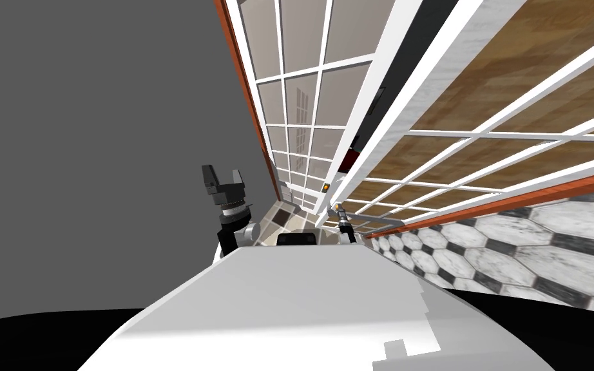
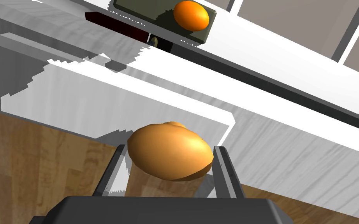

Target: Pull the door open

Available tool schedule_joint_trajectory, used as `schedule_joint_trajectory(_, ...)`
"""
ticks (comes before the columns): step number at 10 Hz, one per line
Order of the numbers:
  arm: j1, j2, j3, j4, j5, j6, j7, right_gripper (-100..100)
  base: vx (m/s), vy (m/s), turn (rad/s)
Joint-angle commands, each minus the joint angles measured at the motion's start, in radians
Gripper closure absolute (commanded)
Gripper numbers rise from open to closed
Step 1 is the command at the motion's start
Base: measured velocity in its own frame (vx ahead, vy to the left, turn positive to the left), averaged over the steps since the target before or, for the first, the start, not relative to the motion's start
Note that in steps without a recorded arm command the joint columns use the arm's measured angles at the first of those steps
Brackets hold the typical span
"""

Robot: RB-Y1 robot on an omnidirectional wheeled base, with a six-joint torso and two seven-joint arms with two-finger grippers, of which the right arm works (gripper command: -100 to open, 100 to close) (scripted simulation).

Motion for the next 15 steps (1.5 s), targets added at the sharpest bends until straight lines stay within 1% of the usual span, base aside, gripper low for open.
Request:
schedule_joint_trajectory(1,-0.001,0.000,0.001,0.005,-0.007,-0.002,-0.028,100,-0.021,-0.015,0.031)
schedule_joint_trajectory(2,0.000,-0.001,0.006,0.003,-0.020,-0.001,-0.068,100,-0.024,-0.016,0.054)
schedule_joint_trajectory(3,0.000,-0.001,0.010,0.001,-0.032,0.000,-0.092,100,-0.041,-0.023,0.079)
schedule_joint_trajectory(4,0.000,-0.001,0.010,0.001,-0.032,0.000,-0.111,100,-0.030,-0.013,0.034)
schedule_joint_trajectory(5,0.001,-0.002,0.015,-0.001,-0.045,0.001,-0.144,100,-0.029,-0.013,0.049)
schedule_joint_trajectory(6,0.001,-0.002,0.015,-0.001,-0.045,0.001,-0.153,100,-0.023,-0.017,0.029)
schedule_joint_trajectory(7,0.002,-0.002,0.020,-0.003,-0.057,0.002,-0.190,100,-0.031,-0.015,0.062)
schedule_joint_trajectory(8,0.002,-0.002,0.020,-0.003,-0.057,0.002,-0.194,100,-0.025,-0.011,0.027)
schedule_joint_trajectory(9,0.002,-0.002,0.024,-0.006,-0.070,0.003,-0.234,100,-0.027,-0.012,0.055)
schedule_joint_trajectory(10,0.003,-0.003,0.029,-0.008,-0.082,0.004,-0.259,100,-0.047,-0.021,0.075)
schedule_joint_trajectory(11,0.003,-0.003,0.029,-0.008,-0.082,0.004,-0.277,100,-0.032,-0.018,0.033)
schedule_joint_trajectory(12,0.003,-0.003,0.033,-0.010,-0.095,0.006,-0.311,100,-0.028,-0.018,0.053)
schedule_joint_trajectory(13,0.003,-0.003,0.033,-0.010,-0.095,0.006,-0.319,100,-0.022,-0.014,0.027)
schedule_joint_trajectory(14,0.003,-0.004,0.038,-0.012,-0.108,0.007,-0.358,100,-0.026,-0.009,0.053)
schedule_joint_trajectory(15,0.004,-0.004,0.042,-0.014,-0.120,0.008,-0.383,100,-0.040,-0.020,0.074)
